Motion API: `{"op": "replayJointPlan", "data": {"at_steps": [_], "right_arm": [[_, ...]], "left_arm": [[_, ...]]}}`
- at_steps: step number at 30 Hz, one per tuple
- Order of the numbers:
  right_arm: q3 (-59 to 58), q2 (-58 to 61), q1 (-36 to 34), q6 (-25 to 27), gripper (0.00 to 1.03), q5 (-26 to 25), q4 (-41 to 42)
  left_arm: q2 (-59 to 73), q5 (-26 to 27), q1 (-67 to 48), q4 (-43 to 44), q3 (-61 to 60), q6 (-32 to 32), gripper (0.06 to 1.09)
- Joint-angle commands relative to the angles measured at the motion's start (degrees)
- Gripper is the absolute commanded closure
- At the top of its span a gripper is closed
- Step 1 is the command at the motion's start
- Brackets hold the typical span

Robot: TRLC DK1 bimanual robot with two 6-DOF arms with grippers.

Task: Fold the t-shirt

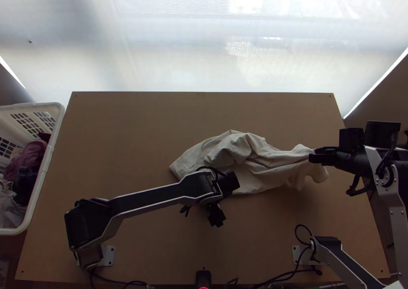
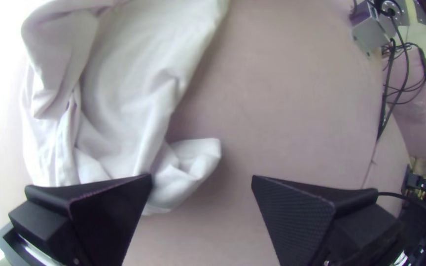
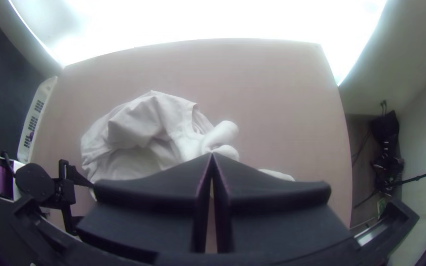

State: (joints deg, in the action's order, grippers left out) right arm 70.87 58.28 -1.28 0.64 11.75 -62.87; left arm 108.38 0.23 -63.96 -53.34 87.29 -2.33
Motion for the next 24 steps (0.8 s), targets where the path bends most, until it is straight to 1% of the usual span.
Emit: {"op": "replayJointPlan", "data": {"at_steps": [1,3,4,5,6,8,9,10,11,13,16,17,20,22,24], "right_arm": [[-0.4,-0.1,0.7,-0.8,1.00,-0.1,0.6],[-0.5,-0.1,0.8,-1.1,1.00,-0.1,0.9],[-0.5,-0.1,0.8,-1.2,1.00,-0.1,0.9],[-0.6,-0.1,0.8,-1.3,1.00,-0.1,0.9],[-0.6,-0.1,0.8,-1.3,1.00,-0.1,0.9],[-0.6,-0.1,0.8,-1.3,1.00,-0.1,0.9],[-0.6,-0.2,0.8,-1.3,1.00,-0.1,0.9],[-0.7,-0.2,0.8,-1.3,1.00,-0.1,0.9],[-0.7,-0.2,0.8,-1.2,1.00,-0.1,0.9],[-0.7,-0.3,0.8,-1.1,1.00,-0.1,0.9],[-1.2,-0.4,0.8,-1.1,1.00,-0.1,0.9],[-1.4,-0.4,0.8,-1.1,1.00,0.0,0.9],[-2.1,-0.2,1.7,-1.6,1.00,0.0,1.1],[-1.8,0.2,2.4,-2.2,1.00,0.0,1.6],[-0.8,0.9,2.4,-3.0,1.00,0.2,1.9]], "left_arm": [[0.3,-5.7,0.9,-0.1,-1.1,1.2,0.11],[0.6,-5.8,0.9,-0.1,-1.9,1.3,0.11],[0.9,-5.7,0.9,0.2,-2.1,1.3,0.13],[1.0,-5.7,0.9,0.5,-2.4,1.4,0.19],[1.0,-5.7,0.9,1.0,-2.7,2.2,0.28],[0.4,-5.7,0.9,2.8,-3.8,3.6,0.56],[0.2,-5.6,0.9,3.1,-4.0,4.0,0.66],[-0.4,-4.9,1.0,3.2,-4.0,4.6,0.69],[-1.2,-4.4,1.4,3.2,-3.9,5.5,0.69],[-4.2,-1.5,2.4,3.3,-3.8,8.5,0.81],[-10.5,-0.1,4.1,1.4,-3.8,12.9,0.83],[-12.4,1.3,5.3,-0.1,-3.8,13.6,0.83],[-19.7,10.1,7.7,-6.7,-4.2,18.1,0.83],[-24.6,12.3,7.7,-11.5,-4.4,22.9,0.83],[-28.9,13.4,7.6,-15.8,-3.2,25.6,0.82]]}}
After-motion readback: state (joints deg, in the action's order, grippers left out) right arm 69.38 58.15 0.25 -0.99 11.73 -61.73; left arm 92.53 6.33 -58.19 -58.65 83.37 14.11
